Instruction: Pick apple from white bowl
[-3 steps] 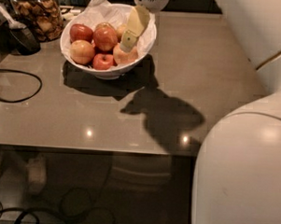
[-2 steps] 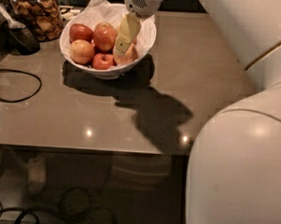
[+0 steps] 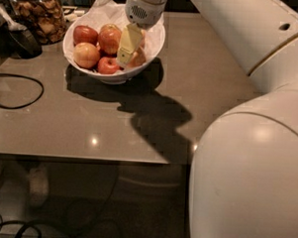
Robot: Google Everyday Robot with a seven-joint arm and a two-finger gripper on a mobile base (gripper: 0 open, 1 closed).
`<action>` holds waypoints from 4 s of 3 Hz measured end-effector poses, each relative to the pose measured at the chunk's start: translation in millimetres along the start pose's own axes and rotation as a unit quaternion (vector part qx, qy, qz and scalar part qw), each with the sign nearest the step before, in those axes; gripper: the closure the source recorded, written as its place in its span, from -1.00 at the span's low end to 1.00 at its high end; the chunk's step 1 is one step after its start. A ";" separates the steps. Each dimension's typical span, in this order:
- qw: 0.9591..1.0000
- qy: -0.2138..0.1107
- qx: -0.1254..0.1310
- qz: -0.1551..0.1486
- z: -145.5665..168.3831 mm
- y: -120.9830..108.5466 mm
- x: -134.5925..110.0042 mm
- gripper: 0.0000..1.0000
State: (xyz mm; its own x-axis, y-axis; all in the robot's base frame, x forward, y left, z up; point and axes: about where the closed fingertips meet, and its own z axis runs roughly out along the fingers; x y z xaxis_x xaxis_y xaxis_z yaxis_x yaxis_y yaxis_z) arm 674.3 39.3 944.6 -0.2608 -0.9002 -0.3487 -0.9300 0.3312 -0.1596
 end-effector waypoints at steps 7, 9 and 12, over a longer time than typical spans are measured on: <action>0.999 0.016 -0.037 0.005 49.1 -14.2 -6.6 -0.40; 0.999 0.016 -0.037 0.005 49.2 -14.2 -6.6 0.44; 1.000 -0.011 -0.023 0.009 8.5 -13.8 -3.5 1.00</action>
Offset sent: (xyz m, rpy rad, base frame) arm 0.0087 0.0028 -0.0172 -0.0014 0.0600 -0.0108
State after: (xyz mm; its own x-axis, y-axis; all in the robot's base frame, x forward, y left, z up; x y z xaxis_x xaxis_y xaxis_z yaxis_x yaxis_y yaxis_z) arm 690.3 40.3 940.2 -0.2729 -0.8874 -0.3716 -0.9363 0.3338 -0.1096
